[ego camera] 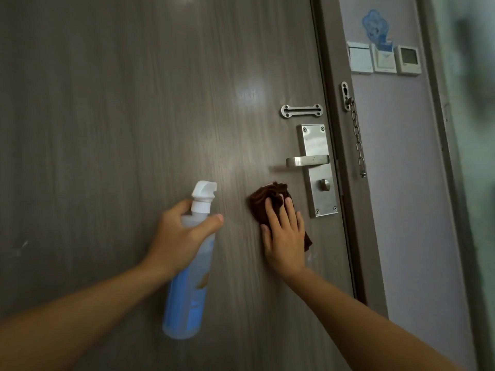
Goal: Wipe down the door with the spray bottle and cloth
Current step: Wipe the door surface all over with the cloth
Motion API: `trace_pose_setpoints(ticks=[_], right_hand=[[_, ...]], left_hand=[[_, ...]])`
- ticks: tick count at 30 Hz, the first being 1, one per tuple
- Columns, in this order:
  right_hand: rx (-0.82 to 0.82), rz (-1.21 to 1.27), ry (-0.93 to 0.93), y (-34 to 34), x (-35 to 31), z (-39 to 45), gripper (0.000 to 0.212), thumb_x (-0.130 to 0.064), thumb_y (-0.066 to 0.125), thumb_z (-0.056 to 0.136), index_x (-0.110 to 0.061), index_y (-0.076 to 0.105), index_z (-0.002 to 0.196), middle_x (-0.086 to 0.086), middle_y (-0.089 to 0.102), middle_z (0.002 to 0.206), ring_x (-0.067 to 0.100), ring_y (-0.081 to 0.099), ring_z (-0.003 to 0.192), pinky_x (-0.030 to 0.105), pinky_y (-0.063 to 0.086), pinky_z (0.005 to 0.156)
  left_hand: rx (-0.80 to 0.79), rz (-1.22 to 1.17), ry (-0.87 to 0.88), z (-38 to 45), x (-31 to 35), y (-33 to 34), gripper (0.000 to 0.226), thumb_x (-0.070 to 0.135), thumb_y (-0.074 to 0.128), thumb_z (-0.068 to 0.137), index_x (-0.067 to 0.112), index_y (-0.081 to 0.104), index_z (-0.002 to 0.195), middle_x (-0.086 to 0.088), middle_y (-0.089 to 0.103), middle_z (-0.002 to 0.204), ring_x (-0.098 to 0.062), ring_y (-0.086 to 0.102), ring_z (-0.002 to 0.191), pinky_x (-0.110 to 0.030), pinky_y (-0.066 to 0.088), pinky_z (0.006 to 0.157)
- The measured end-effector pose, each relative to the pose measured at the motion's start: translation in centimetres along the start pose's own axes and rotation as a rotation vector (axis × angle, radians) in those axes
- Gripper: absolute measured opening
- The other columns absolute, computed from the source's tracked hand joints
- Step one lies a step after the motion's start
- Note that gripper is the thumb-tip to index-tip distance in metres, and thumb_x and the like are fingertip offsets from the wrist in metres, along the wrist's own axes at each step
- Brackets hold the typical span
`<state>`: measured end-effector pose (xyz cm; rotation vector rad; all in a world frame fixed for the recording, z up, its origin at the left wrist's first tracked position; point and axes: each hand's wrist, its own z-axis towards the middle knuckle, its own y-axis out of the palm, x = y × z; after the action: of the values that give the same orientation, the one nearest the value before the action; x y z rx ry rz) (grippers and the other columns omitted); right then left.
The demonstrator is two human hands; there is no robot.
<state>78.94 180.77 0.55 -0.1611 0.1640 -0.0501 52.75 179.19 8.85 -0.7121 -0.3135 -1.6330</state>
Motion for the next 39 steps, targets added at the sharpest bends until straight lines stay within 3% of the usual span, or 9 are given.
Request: trace_pose_setpoints(ticks=[3,6,10,15,19,21,25,30,39], right_hand=[[0.017,0.018,-0.01,0.2,-0.5,-1.5,0.057,-0.035,0.035,0.107,-0.023,0.028,0.162,0.01,0.03,0.167,0.027,0.013,0.158,0.056,0.024,0.124],[0.031,0.06,0.017,0.3,-1.1,-2.2,0.055,-0.033,0.036,0.107,-0.023,0.029,0.161,0.01,0.031,0.166,0.027,0.014,0.158,0.054,0.023,0.125],[0.079,0.145,0.041,-0.3,-1.5,-1.6,0.051,-0.025,0.041,0.104,-0.021,0.043,0.155,0.01,0.052,0.151,0.029,0.029,0.153,0.058,0.038,0.113],[0.163,0.311,0.063,-3.0,-1.2,-2.3,0.049,-0.021,0.046,0.103,-0.018,0.049,0.151,0.007,0.056,0.147,0.028,0.046,0.139,0.046,0.042,0.11],[0.253,0.57,0.341,-6.5,0.3,-3.6,0.046,-0.019,0.047,0.105,-0.025,0.049,0.151,-0.005,0.058,0.131,0.007,0.056,0.116,0.033,0.05,0.1],[0.292,0.593,0.484,-8.0,1.9,-4.5,0.046,-0.016,0.048,0.107,-0.027,0.048,0.152,-0.005,0.057,0.139,-0.001,0.054,0.121,0.033,0.05,0.104],[0.32,0.543,0.582,-9.7,5.7,-6.2,0.046,-0.02,0.045,0.108,-0.03,0.046,0.153,0.004,0.052,0.152,0.021,0.051,0.136,0.04,0.048,0.11],[0.37,0.546,0.774,-10.3,8.2,-7.6,0.046,-0.021,0.044,0.109,-0.028,0.046,0.154,0.004,0.054,0.15,0.024,0.051,0.137,0.043,0.046,0.113],[0.353,0.638,0.95,-9.9,9.9,-7.8,0.044,-0.023,0.045,0.109,-0.025,0.048,0.152,0.004,0.06,0.143,0.024,0.055,0.131,0.031,0.043,0.105]], left_hand=[[0.027,-0.048,-0.044,-2.2,-1.5,0.9,0.028,0.034,0.083,0.075,0.011,0.07,0.084,-0.001,0.071,0.068,-0.012,0.068,0.063,-0.031,0.054,0.061],[0.041,-0.082,-0.081,-5.0,-2.9,1.5,0.024,0.03,0.084,0.079,0.011,0.07,0.083,-0.007,0.071,0.071,-0.019,0.069,0.063,-0.036,0.055,0.062],[0.055,-0.084,-0.068,-8.3,-3.4,2.2,0.028,0.037,0.081,0.071,0.015,0.072,0.086,-0.01,0.072,0.075,-0.019,0.07,0.064,-0.03,0.055,0.06],[0.061,-0.164,-0.088,-10.5,-4.3,4.6,0.041,0.049,0.079,0.066,0.012,0.072,0.081,-0.01,0.069,0.068,-0.018,0.065,0.061,-0.032,0.053,0.059],[0.023,-0.226,-0.148,-11.4,-5.4,8.8,0.038,0.045,0.081,0.064,0.01,0.071,0.078,-0.008,0.07,0.067,-0.012,0.063,0.061,-0.031,0.052,0.059],[-0.012,-0.227,-0.181,-12.0,-6.0,11.1,0.035,0.042,0.083,0.065,0.012,0.073,0.08,-0.007,0.071,0.068,-0.013,0.065,0.062,-0.034,0.053,0.061],[-0.077,-0.195,-0.227,-12.7,-7.0,15.2,0.038,0.049,0.081,0.063,0.017,0.074,0.083,0.002,0.071,0.067,-0.01,0.065,0.062,-0.038,0.055,0.064],[-0.115,-0.123,-0.223,-12.4,-7.7,18.8,0.032,0.049,0.08,0.064,0.021,0.071,0.078,0.007,0.068,0.063,-0.007,0.063,0.058,-0.036,0.053,0.061],[-0.138,-0.118,-0.223,-10.6,-7.8,20.9,0.03,0.047,0.079,0.065,0.02,0.069,0.073,0.007,0.067,0.062,-0.006,0.062,0.059,-0.031,0.051,0.06]])
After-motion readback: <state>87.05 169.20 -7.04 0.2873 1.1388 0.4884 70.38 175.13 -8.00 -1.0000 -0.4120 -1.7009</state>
